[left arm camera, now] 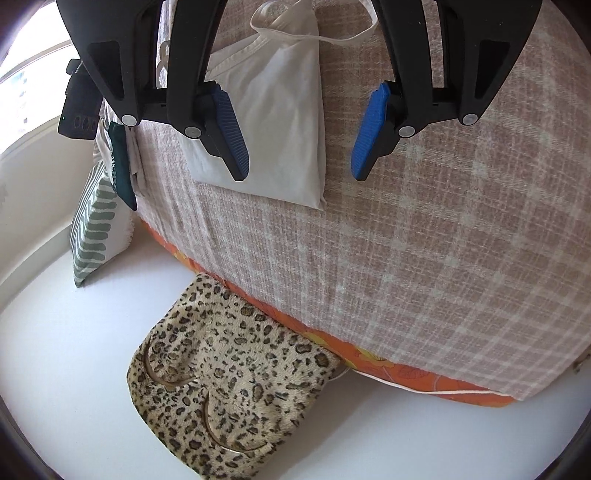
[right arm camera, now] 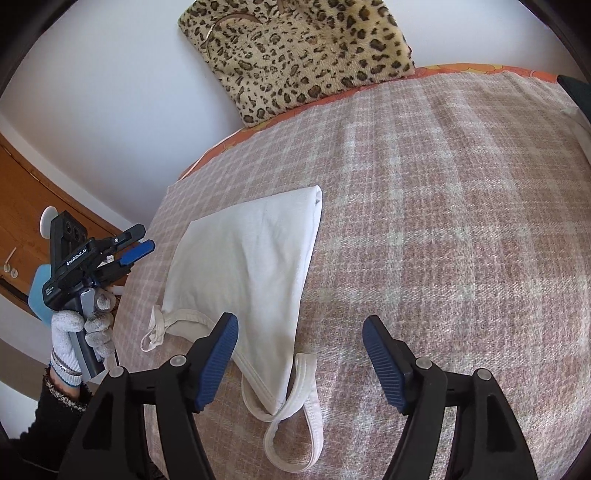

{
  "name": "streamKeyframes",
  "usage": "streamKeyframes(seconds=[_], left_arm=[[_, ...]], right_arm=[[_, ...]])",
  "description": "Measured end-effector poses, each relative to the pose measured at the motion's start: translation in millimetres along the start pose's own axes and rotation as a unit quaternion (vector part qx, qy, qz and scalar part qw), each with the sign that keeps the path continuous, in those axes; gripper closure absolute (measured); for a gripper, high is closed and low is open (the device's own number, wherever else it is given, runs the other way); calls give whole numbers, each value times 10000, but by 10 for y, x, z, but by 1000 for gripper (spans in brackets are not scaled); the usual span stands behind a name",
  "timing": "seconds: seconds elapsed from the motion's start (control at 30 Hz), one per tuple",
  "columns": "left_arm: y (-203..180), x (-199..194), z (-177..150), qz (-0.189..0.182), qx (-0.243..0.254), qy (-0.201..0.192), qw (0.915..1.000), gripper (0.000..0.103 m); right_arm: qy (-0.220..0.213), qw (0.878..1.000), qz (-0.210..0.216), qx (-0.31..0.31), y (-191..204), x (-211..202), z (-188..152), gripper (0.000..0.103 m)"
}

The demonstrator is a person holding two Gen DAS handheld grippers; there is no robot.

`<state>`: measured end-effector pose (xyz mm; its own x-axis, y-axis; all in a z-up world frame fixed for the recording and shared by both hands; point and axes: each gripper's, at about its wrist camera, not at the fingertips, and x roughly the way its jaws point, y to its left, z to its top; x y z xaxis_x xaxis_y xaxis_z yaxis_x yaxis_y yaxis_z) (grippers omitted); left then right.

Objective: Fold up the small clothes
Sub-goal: 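Lift the folded camisole by its straps with both grippers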

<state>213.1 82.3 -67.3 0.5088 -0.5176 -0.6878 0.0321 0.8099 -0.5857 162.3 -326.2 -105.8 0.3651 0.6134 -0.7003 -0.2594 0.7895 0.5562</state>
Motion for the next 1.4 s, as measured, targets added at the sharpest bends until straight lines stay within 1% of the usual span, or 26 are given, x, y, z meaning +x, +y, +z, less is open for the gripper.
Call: streamKeyframes(seconds=[0.1, 0.23, 0.37, 0.47, 0.53, 0.57, 0.63, 0.8, 0.9, 1.0, 1.1, 1.13, 1.4], left_arm=[[87, 72, -7, -190, -251, 163, 9994, 46], [150, 143, -19, -334, -417, 291, 9981, 46], [191, 230, -9, -393, -482, 422, 9972, 46], [261, 298, -9, -456, -653, 518, 9955, 46], [308, 341, -8, -487, -765, 585, 9942, 46], [324, 357, -9, -474, -804, 603, 9938, 46], [344, 369, -2, -505, -854, 591, 9933, 46], [366, 424, 28, -615, -946, 582, 9919, 46], [354, 482, 68, -666, -930, 557, 9919, 46], [368, 547, 109, -798, -977, 569, 9904, 46], [350, 595, 145, -837, -942, 538, 9906, 46], [334, 607, 158, -823, -895, 526, 9912, 46], [217, 739, 219, -867, -625, 527, 9929, 49]], right_arm=[[132, 9995, 218, 187, -45, 42, 1, 30], [250, 9989, 305, 234, -48, 88, -27, 30], [306, 9972, 571, 386, -84, 100, -49, 30], [307, 9948, 784, 569, -147, 108, -61, 31], [373, 9923, 945, 701, -194, 125, -67, 37], [405, 9909, 1021, 782, -217, 138, -78, 39], [400, 9896, 1087, 848, -246, 134, -92, 42], [521, 9865, 1299, 855, -253, 179, -150, 45], [555, 9860, 1338, 829, -240, 202, -185, 47], [577, 9830, 1482, 923, -267, 232, -203, 48], [648, 9809, 1558, 966, -285, 291, -203, 56], [650, 9810, 1555, 964, -279, 306, -196, 57], [772, 9790, 1687, 847, -187, 442, -171, 58]])
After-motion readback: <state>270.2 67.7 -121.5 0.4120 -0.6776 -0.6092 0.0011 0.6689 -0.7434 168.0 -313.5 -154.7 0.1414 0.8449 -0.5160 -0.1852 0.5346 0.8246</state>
